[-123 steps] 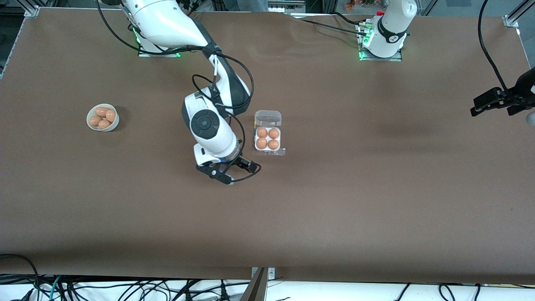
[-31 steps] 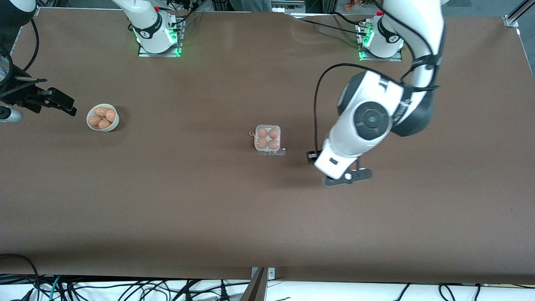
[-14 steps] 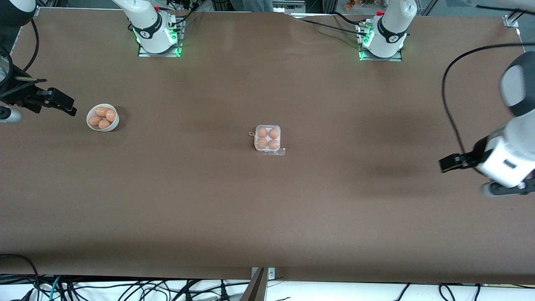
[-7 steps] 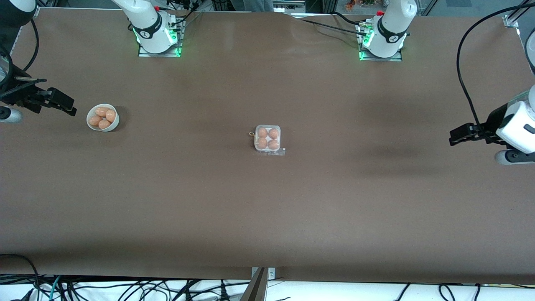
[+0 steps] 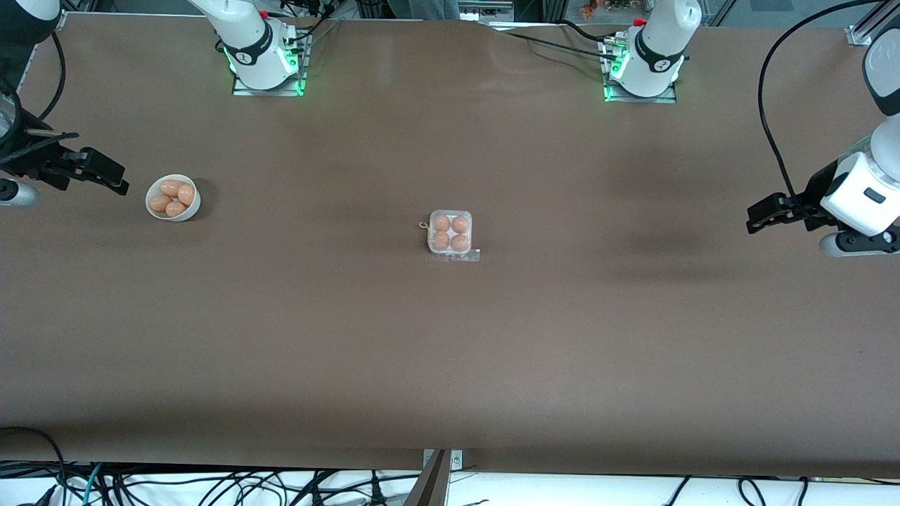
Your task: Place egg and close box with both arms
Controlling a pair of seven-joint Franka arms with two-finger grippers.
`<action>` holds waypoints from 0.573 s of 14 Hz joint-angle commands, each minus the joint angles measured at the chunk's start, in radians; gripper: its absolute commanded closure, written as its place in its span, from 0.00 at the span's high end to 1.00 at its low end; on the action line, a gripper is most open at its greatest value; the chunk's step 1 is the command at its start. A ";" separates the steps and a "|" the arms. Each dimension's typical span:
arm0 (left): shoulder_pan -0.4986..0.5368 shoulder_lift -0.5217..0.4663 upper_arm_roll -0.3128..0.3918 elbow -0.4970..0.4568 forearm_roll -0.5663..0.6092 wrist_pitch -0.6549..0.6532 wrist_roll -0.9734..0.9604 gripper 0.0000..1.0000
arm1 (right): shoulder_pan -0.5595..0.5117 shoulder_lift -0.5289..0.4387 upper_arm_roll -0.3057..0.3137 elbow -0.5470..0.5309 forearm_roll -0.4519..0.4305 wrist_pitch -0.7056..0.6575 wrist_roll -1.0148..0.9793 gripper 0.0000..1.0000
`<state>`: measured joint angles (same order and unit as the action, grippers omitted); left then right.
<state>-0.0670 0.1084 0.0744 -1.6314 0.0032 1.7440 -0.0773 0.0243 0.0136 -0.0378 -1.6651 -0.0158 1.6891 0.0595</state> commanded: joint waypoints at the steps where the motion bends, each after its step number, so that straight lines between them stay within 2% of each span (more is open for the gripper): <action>1: 0.009 -0.076 -0.012 -0.065 0.014 0.026 0.007 1.00 | -0.012 0.003 0.009 0.018 0.004 -0.012 -0.010 1.00; 8: 0.009 -0.092 -0.012 -0.067 0.015 0.017 0.007 1.00 | -0.012 0.005 0.009 0.018 0.005 -0.014 -0.010 1.00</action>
<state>-0.0670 0.0430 0.0744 -1.6689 0.0032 1.7478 -0.0773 0.0243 0.0137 -0.0378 -1.6651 -0.0158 1.6891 0.0595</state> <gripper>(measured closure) 0.000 0.000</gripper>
